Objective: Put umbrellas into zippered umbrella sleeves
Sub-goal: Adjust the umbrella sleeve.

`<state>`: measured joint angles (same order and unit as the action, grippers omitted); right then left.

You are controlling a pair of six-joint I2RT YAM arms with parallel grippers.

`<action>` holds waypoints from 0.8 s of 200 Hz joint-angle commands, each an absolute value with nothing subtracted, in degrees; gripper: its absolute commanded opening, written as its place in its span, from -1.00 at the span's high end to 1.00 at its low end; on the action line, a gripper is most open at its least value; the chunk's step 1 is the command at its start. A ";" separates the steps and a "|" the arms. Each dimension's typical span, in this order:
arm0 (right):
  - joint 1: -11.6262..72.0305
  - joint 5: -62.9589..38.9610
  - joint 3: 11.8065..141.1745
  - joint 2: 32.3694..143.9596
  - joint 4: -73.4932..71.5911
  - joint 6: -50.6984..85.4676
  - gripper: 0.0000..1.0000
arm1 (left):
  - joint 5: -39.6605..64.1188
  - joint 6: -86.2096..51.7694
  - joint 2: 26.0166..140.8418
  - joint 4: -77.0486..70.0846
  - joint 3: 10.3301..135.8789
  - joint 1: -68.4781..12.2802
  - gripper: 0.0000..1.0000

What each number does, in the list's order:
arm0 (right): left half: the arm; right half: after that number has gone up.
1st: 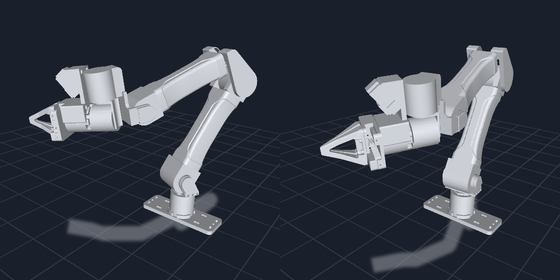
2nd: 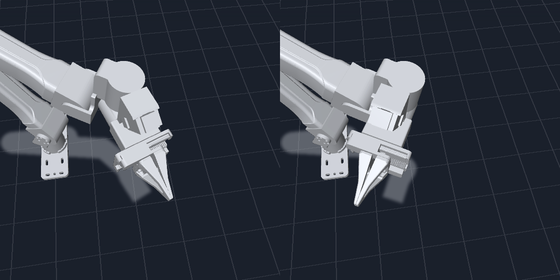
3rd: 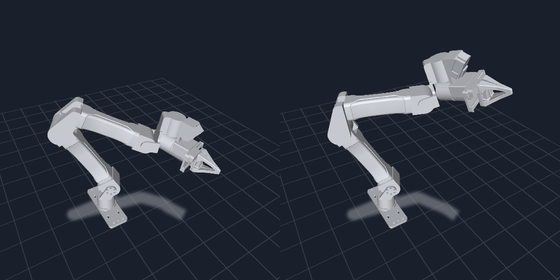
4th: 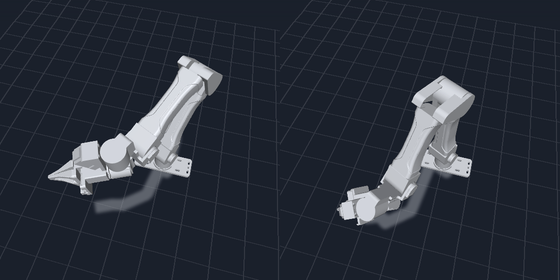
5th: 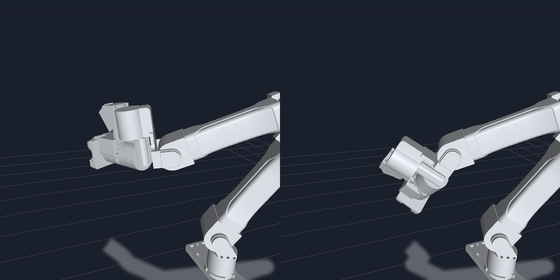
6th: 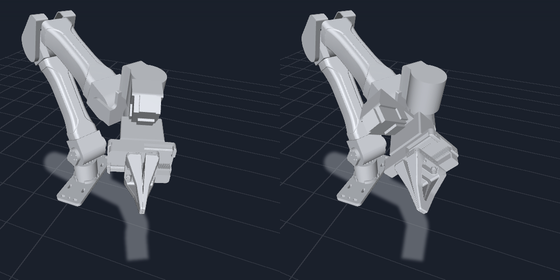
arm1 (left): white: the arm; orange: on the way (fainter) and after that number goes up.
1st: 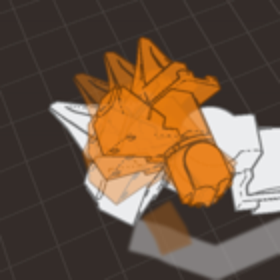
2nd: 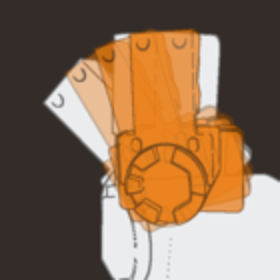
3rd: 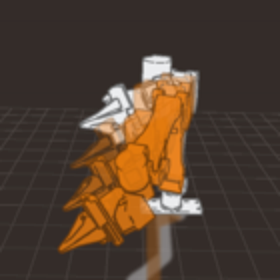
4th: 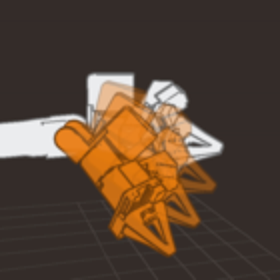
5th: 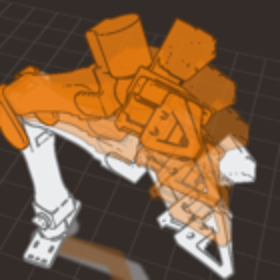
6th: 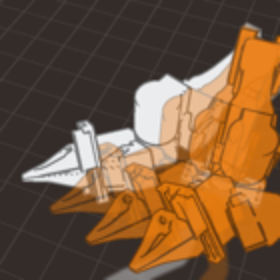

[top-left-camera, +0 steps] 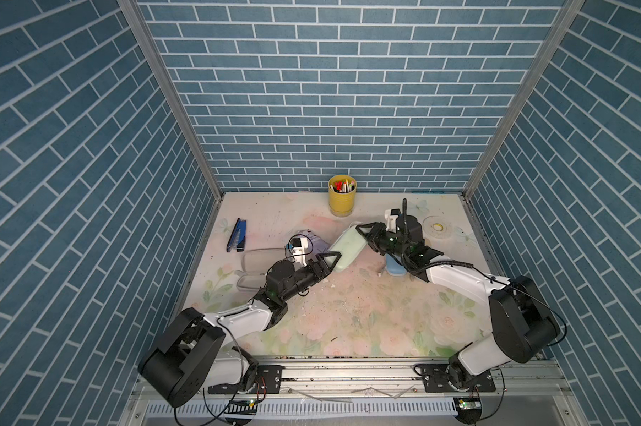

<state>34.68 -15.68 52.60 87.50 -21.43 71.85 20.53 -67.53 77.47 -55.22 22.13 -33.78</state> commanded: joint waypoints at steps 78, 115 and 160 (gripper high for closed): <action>31.04 -20.75 50.45 78.34 -12.52 57.30 -0.12 | 27.55 -81.59 87.86 -79.41 20.46 -25.59 0.46; 33.24 -19.04 46.83 71.88 -0.70 20.09 0.02 | 42.36 -84.59 85.62 -77.36 23.29 -19.68 0.52; 42.50 -8.40 47.33 71.88 -0.76 4.57 0.02 | 46.21 -75.97 75.35 -58.54 25.87 -19.33 0.50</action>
